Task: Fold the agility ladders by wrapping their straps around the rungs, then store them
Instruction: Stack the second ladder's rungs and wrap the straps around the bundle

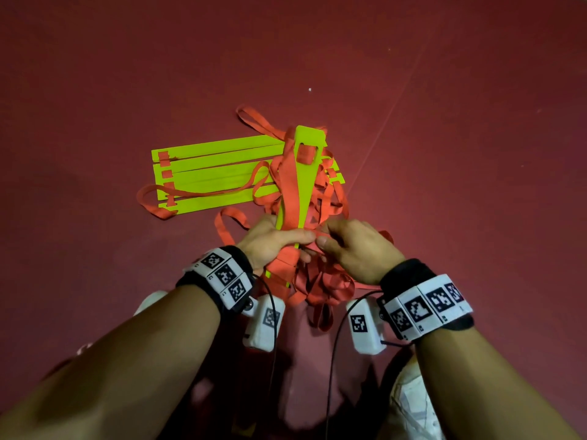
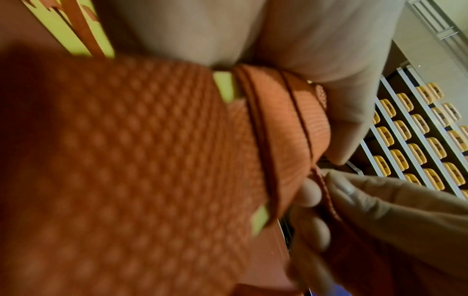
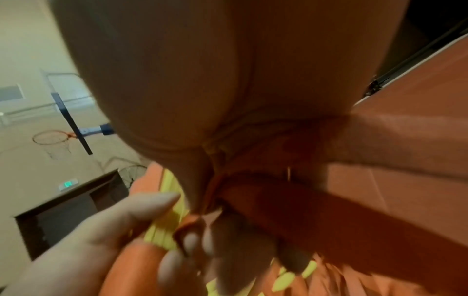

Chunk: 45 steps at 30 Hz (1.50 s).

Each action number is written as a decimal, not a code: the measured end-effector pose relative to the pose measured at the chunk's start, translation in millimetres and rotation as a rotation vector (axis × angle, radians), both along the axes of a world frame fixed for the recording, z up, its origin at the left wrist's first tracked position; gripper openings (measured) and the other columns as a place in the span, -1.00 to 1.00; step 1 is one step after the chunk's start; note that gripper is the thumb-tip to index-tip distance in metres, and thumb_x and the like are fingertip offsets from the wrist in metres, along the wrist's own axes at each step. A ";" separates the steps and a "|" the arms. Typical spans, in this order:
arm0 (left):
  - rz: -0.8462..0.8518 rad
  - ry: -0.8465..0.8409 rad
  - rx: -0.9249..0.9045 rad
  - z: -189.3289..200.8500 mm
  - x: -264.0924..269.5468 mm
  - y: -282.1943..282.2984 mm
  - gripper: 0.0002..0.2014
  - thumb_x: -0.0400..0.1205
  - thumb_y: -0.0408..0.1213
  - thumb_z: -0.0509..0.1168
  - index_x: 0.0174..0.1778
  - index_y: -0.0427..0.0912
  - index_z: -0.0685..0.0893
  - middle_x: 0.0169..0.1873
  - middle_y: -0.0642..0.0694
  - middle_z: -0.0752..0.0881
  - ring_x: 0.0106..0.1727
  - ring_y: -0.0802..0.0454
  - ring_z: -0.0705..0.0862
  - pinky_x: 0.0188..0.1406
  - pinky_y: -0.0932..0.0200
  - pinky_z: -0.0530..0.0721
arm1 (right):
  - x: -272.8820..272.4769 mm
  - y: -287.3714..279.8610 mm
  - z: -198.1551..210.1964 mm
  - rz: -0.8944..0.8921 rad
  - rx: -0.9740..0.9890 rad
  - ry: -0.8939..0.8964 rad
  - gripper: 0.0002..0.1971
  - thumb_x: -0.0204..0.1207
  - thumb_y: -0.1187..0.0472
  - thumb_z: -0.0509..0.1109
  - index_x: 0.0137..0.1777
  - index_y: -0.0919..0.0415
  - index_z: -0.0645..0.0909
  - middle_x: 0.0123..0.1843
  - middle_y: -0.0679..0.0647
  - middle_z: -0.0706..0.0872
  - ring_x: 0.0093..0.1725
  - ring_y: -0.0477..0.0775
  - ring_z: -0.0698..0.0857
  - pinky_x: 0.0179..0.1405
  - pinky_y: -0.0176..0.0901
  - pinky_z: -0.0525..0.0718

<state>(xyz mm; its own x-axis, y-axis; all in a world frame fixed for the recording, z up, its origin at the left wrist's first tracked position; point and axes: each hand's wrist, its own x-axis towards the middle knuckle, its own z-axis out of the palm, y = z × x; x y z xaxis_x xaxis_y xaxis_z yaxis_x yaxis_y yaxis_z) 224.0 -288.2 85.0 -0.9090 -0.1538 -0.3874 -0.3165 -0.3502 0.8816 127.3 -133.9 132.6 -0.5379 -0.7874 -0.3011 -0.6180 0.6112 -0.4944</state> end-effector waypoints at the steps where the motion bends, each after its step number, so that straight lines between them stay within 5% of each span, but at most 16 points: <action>1: -0.005 0.003 0.034 -0.7 0.0 1.0 -0.92 0.63 -0.39 0.42 -0.14 -0.18 0.81 -0.38 -0.14 0.81 -0.43 -0.01 0.75 -0.35 0.07 0.79 | 0.2 0.9 -1.4 -0.010 0.006 0.003 -0.71 0.74 0.05 0.23 -0.15 0.23 0.54 -0.29 0.14 0.70 -0.25 0.21 0.63 -0.20 0.10 0.57; 5: -0.012 0.020 0.106 -3.5 -2.1 5.7 -0.70 0.56 -0.10 0.43 0.22 0.01 0.75 -0.28 -0.04 0.79 -0.34 0.04 0.74 -0.19 -0.06 0.81 | 6.5 -2.2 -1.8 -0.044 -0.008 0.059 -0.64 0.77 0.12 0.18 -0.32 0.14 0.41 -0.44 0.01 0.49 -0.34 0.18 0.45 -0.29 0.00 0.30; 10: 0.056 -0.014 0.179 -1.5 -8.1 11.5 -0.45 0.46 0.22 0.30 0.14 -0.14 0.76 -0.26 -0.12 0.78 -0.41 0.06 0.74 -0.44 0.18 0.72 | 13.5 -7.0 -1.4 -0.058 -0.045 0.077 -0.68 0.76 0.09 0.19 -0.27 0.08 0.46 -0.30 0.18 0.60 -0.16 0.40 0.59 -0.23 0.07 0.37; 11: 0.055 -0.023 0.219 -3.1 -8.6 11.5 -0.38 0.47 0.30 0.28 0.19 -0.15 0.75 -0.19 -0.12 0.82 -0.33 0.05 0.79 -0.39 0.18 0.74 | 15.5 -7.2 -0.9 -0.066 -0.056 0.071 -0.67 0.74 0.03 0.22 -0.30 0.04 0.43 -0.29 0.19 0.63 -0.16 0.38 0.60 -0.24 0.04 0.35; 13: 0.049 -0.034 0.240 -5.2 -8.5 10.2 -0.17 0.52 0.49 0.19 0.49 -0.10 0.62 0.23 -0.10 0.80 0.18 0.02 0.79 0.05 0.07 0.78 | 20.0 -8.2 -1.1 -0.097 -0.025 0.093 -0.57 0.64 -0.23 0.28 -0.35 -0.03 0.31 -0.37 0.11 0.56 -0.25 0.27 0.54 -0.28 0.00 0.34; 14: 0.059 -0.036 0.235 -3.7 -8.2 10.1 -0.17 0.60 0.48 0.06 0.58 -0.07 0.53 0.41 -0.05 0.71 0.39 0.04 0.69 0.29 0.06 0.70 | 21.5 -8.9 -3.5 -0.124 0.008 0.122 -0.51 0.56 -0.37 0.27 -0.34 -0.02 0.31 -0.39 0.09 0.53 -0.28 0.24 0.53 -0.31 0.00 0.36; 16: 0.077 -0.023 0.275 -0.9 -7.9 12.9 -0.31 0.76 0.29 -0.14 0.52 -0.09 0.58 0.41 -0.03 0.70 0.40 0.09 0.68 0.34 0.14 0.66 | 20.7 -9.2 -11.6 -0.186 0.052 0.170 -0.41 0.47 -0.50 0.26 -0.28 0.08 0.38 -0.32 0.17 0.60 -0.22 0.27 0.59 -0.32 0.01 0.39; 21: 0.128 -0.038 0.347 -7.8 -10.6 17.1 -0.66 0.86 -0.21 0.04 0.41 -0.24 0.60 -0.19 -0.02 0.82 -0.37 0.19 0.76 -0.45 0.30 0.68 | 16.9 -7.1 -16.4 -0.218 0.017 0.122 -0.46 0.53 -0.37 0.32 -0.22 0.16 0.51 -0.26 0.22 0.67 -0.11 0.38 0.65 -0.28 0.00 0.40; 23: 0.116 -0.084 0.278 -12.8 -10.2 11.5 -0.70 0.82 -0.19 0.15 0.45 -0.10 0.56 -0.12 -0.05 0.75 -0.48 0.18 0.68 -0.60 0.30 0.58 | 16.2 -5.4 -10.8 -0.246 0.019 0.100 -0.45 0.51 -0.33 0.39 -0.40 0.12 0.39 -0.43 0.10 0.53 -0.23 0.31 0.60 -0.32 -0.01 0.37; 25: 0.082 -0.068 0.222 -18.4 -9.8 5.8 -0.80 0.79 -0.14 0.21 0.30 -0.04 0.60 -0.06 -0.08 0.67 -0.40 0.12 0.66 -0.55 0.26 0.60 | 16.1 -5.5 -7.1 -0.268 0.014 0.104 -0.39 0.48 -0.31 0.44 -0.47 0.14 0.30 -0.52 0.05 0.42 -0.37 0.22 0.49 -0.38 -0.01 0.31; 28: 0.061 -0.031 0.169 -21.9 -8.5 3.8 -0.86 0.77 -0.11 0.25 -0.02 -0.06 0.62 -0.26 -0.02 0.67 -0.31 0.04 0.64 -0.42 0.20 0.63 | 13.7 -5.2 -6.5 -0.242 -0.024 0.070 -0.43 0.50 -0.24 0.47 -0.49 0.13 0.34 -0.54 0.05 0.47 -0.47 0.09 0.47 -0.42 0.02 0.33; 31: 0.091 -0.013 0.178 -24.6 -8.9 4.0 -0.85 0.77 -0.21 0.26 0.16 -0.07 0.72 -0.08 -0.09 0.83 -0.13 -0.04 0.80 -0.20 0.01 0.76 | 4.8 -1.1 -7.8 -0.174 -0.047 -0.038 -0.58 0.64 -0.05 0.38 -0.42 0.12 0.52 -0.45 0.02 0.69 -0.39 0.07 0.65 -0.29 0.00 0.57; 35: 0.044 -0.016 0.158 -27.0 -8.5 5.1 -0.83 0.75 -0.31 0.27 0.21 -0.07 0.69 -0.05 -0.11 0.83 -0.06 -0.04 0.81 -0.13 -0.01 0.78 | -3.6 2.9 -9.5 -0.139 0.034 -0.021 -0.63 0.64 0.21 0.28 -0.45 0.10 0.41 -0.49 -0.03 0.46 -0.40 0.05 0.44 -0.26 -0.07 0.39; 38: 0.022 0.007 0.133 -28.1 -8.7 8.3 -0.75 0.72 -0.29 0.35 0.27 0.08 0.64 0.04 -0.04 0.82 -0.04 0.09 0.81 -0.15 0.10 0.78 | -2.4 2.5 -10.6 -0.147 0.118 0.040 -0.67 0.66 0.10 0.29 -0.36 0.12 0.48 -0.40 0.01 0.55 -0.27 0.19 0.53 -0.21 -0.06 0.44; 41: 0.027 0.021 0.131 -30.2 -9.7 9.1 -0.57 0.54 -0.14 0.47 0.33 0.19 0.61 0.21 -0.15 0.80 0.17 -0.09 0.78 0.17 -0.16 0.75 | 2.2 -1.3 -8.9 -0.148 0.144 0.044 -0.58 0.69 -0.05 0.26 -0.35 0.17 0.47 -0.27 0.22 0.68 -0.17 0.34 0.66 -0.14 0.08 0.62; 45: 0.044 0.050 0.088 -33.5 -13.7 12.1 -0.63 0.69 -0.25 0.40 0.39 0.11 0.57 0.02 0.01 0.84 0.02 -0.01 0.79 0.05 -0.08 0.76 | 7.9 -7.1 -3.7 -0.157 0.069 0.066 -0.71 0.63 0.08 0.27 -0.26 0.21 0.57 -0.26 0.24 0.74 -0.18 0.35 0.69 -0.16 0.10 0.66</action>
<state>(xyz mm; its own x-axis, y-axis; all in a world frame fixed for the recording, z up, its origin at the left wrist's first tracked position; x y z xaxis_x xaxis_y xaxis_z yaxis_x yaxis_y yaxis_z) 210.3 -276.1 51.6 -0.9205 -0.1617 -0.3556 -0.2555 -0.4394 0.8612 135.2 -141.0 128.9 -0.6729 -0.6710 -0.3114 -0.5419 0.7337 -0.4099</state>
